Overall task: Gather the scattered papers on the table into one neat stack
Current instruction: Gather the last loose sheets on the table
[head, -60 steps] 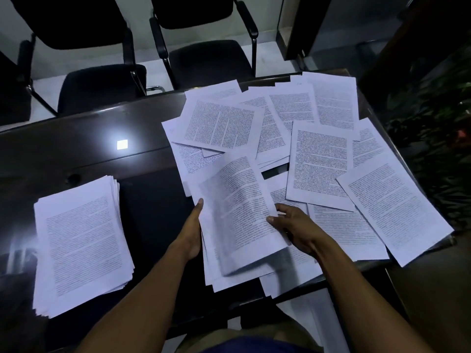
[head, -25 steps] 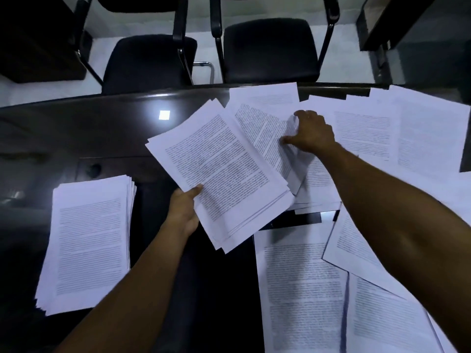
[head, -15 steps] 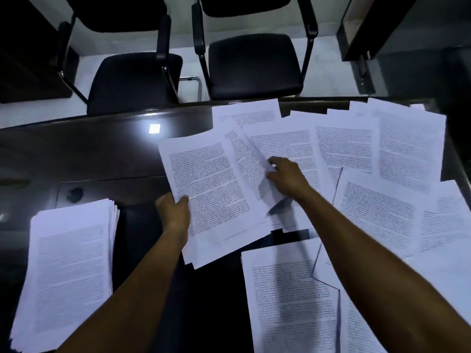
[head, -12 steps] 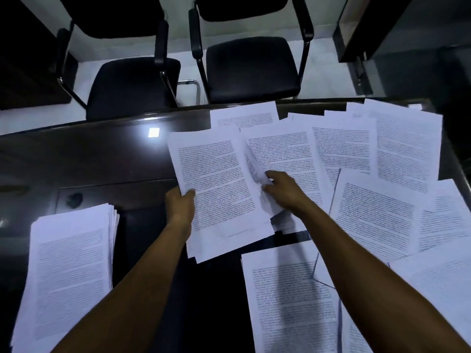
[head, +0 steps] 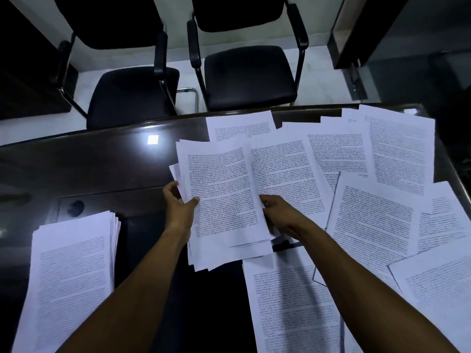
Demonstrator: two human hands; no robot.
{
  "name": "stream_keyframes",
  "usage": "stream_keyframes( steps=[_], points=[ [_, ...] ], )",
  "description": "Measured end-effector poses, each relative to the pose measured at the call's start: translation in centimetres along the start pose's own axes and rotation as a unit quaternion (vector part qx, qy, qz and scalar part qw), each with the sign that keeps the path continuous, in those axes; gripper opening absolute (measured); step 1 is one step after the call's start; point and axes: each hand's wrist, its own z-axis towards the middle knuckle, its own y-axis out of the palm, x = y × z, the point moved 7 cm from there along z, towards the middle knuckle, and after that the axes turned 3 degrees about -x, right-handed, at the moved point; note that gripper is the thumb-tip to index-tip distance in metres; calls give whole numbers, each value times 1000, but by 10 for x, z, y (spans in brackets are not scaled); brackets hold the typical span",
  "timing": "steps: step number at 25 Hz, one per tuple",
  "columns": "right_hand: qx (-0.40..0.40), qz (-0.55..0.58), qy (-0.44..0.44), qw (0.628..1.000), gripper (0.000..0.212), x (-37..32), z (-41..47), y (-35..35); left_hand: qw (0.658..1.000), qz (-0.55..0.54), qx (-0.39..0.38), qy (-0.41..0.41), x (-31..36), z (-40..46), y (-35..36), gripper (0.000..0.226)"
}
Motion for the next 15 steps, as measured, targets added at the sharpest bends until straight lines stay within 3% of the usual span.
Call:
stream_keyframes(
  steps=[3, 5, 8, 10, 12, 13, 15],
  points=[
    [-13, -15, 8, 1000, 22, 3, -1, 11, 990, -102, -61, -80, -15, 3, -7, 61],
    [-12, -34, 12, 999, 22, 5, 0, 13, 982, -67, -125, -124, -21, -5, -3, 45],
    [38, -112, -23, 993, 20, -3, -5, 7, 991, 18, -109, -79, -17, -12, -2, 27],
    [169, -260, -86, 947, 25, -14, -10, -12, 996, -2, -76, -53, -10, -12, -8, 27],
    [278, -464, -118, 832, 37, -20, -17, -24, 997, -15, -58, -43, -5, -14, -22, 29],
    [281, -533, -108, 791, 47, -15, -17, -26, 998, -19, -52, -40, -4, -15, -31, 29],
    [222, -575, -71, 784, 64, 2, -13, -26, 998, -37, -44, -36, 0, -20, -50, 30]
  ],
)
